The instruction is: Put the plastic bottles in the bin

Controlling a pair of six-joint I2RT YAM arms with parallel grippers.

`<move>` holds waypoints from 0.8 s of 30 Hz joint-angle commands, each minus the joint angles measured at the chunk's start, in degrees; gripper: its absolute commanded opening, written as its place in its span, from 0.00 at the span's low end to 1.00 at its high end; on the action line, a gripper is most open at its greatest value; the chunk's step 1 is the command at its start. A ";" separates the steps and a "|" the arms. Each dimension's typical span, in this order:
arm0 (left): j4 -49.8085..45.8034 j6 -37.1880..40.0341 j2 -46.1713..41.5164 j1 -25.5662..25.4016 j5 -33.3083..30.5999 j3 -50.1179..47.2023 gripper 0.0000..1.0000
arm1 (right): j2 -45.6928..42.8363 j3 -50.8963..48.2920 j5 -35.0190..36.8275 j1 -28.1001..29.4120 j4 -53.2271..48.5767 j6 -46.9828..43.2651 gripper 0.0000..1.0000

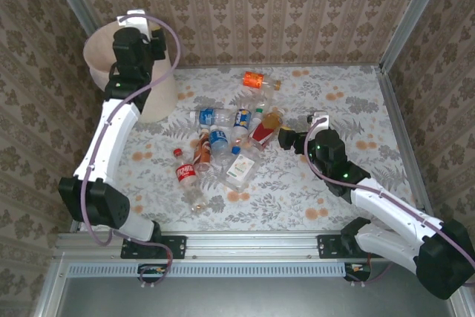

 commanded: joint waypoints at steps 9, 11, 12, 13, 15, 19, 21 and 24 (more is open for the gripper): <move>1.43 -4.11 6.46 10.17 3.15 4.98 0.41 | -1.17 -0.89 -0.06 -0.23 -0.29 1.96 1.00; 0.89 -5.63 7.59 11.30 3.74 5.21 0.41 | -1.16 -0.88 -0.31 -0.22 -0.58 1.99 1.00; 0.16 -6.29 8.39 11.77 3.53 5.53 0.41 | -1.24 -0.87 -0.33 -0.23 -0.72 2.04 1.00; -0.56 -6.81 9.08 12.14 2.99 5.97 0.41 | -1.25 -0.87 -0.45 -0.22 -0.86 1.97 1.00; -2.69 -8.39 10.86 13.03 2.55 7.08 0.40 | -1.27 -0.79 -0.50 -0.23 -1.32 1.89 1.00; -8.57 -12.53 14.60 14.63 2.41 10.58 0.43 | -1.25 -0.44 -0.41 -0.24 -2.39 1.78 1.00; -9.82 -13.43 16.28 15.17 3.56 11.80 0.46 | -1.21 -0.32 -0.42 -0.23 -2.74 1.64 1.00; -13.12 -13.89 20.01 15.87 5.22 16.35 0.54 | -1.12 -0.09 -0.51 -0.32 -3.44 1.53 1.00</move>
